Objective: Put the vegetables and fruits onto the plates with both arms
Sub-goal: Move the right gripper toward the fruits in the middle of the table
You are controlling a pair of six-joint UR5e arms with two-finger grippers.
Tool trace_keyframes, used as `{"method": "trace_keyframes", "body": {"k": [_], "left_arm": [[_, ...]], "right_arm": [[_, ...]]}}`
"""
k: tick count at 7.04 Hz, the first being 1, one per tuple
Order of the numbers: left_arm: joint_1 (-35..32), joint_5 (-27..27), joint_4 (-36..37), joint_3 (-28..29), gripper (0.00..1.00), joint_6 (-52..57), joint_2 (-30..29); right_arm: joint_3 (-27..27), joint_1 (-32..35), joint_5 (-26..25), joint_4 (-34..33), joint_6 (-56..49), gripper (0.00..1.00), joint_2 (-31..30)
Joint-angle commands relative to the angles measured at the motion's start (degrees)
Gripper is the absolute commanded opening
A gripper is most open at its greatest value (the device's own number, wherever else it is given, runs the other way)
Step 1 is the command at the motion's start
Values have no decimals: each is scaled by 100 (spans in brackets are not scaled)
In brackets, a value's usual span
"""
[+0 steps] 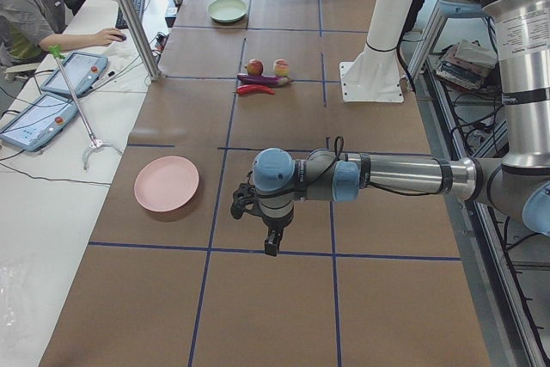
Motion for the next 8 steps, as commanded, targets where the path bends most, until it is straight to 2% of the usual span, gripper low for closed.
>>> {"method": "trace_keyframes", "body": {"k": [1,2,4,7,8], "left_arm": [[-61,94,-16,42,100,69,-49],[-61,87,-25,-1,100,69,-6],[-52,95,-34,-27,100,69,3],[-26,69,-138,60,100,60,-110],[-26,69,-391,113,100,60,-389]], "right_arm": [[7,-18,0,17,48,100,43],[94,-148,26,34,39,100,113],[34,-893,228,717,544,100,586],[16,-2053,176,773,2390,99,2113],[51,-2518,-76,755,3334,100,2518]]}}
